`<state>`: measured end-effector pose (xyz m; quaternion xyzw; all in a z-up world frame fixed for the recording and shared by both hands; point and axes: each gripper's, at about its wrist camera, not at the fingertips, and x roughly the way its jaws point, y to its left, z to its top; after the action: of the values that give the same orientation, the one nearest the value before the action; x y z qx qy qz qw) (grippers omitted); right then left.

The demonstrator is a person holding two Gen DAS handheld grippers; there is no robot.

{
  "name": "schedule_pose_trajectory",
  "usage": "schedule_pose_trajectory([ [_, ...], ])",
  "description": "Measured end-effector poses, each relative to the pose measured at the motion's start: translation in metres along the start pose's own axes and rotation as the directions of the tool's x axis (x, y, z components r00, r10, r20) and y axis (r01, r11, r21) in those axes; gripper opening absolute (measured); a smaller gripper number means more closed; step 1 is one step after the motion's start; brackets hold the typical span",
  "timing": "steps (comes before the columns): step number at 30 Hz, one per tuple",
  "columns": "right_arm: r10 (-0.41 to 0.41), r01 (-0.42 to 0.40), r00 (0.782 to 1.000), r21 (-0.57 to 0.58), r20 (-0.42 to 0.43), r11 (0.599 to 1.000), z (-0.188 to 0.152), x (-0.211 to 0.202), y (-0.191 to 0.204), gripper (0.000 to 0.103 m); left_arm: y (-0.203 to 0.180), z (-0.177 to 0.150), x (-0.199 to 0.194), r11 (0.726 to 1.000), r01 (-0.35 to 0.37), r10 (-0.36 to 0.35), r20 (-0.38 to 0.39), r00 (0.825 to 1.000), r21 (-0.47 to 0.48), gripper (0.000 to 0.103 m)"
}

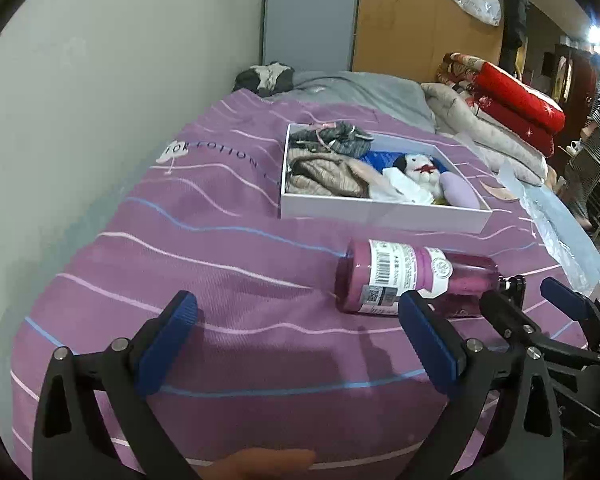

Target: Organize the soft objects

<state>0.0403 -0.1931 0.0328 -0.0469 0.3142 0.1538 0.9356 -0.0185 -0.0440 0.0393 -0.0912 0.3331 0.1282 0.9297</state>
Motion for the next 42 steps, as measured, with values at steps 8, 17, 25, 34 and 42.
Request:
schedule_pose_trajectory([
  [8, 0.007, -0.007, 1.000, 0.009, 0.005, 1.000, -0.001, 0.000, -0.002, 0.089, -0.003, -0.003, -0.002, 1.000, -0.016, 0.016, 0.009, 1.000, 0.018, 0.098],
  [17, 0.014, -0.014, 1.000, 0.033, -0.002, 0.999, -0.002, 0.002, -0.007, 0.089, -0.008, -0.003, 0.000, 0.998, -0.037, 0.037, 0.007, 0.999, 0.048, 0.098],
  [25, 0.004, -0.003, 0.999, 0.031, -0.036, 1.000, -0.002, 0.008, -0.006, 0.089, -0.010, -0.003, 0.001, 0.997, -0.040, 0.040, 0.005, 0.999, 0.063, 0.098],
  [34, 0.006, -0.005, 0.999, 0.038, -0.036, 0.999, -0.003, 0.008, -0.007, 0.089, -0.010, -0.003, 0.001, 0.997, -0.041, 0.040, 0.004, 0.999, 0.068, 0.098],
  [42, 0.006, -0.005, 0.999, 0.040, -0.043, 0.999, -0.003, 0.010, -0.008, 0.089, -0.011, -0.003, 0.003, 0.997, -0.040, 0.041, -0.004, 0.999, 0.070, 0.098],
])
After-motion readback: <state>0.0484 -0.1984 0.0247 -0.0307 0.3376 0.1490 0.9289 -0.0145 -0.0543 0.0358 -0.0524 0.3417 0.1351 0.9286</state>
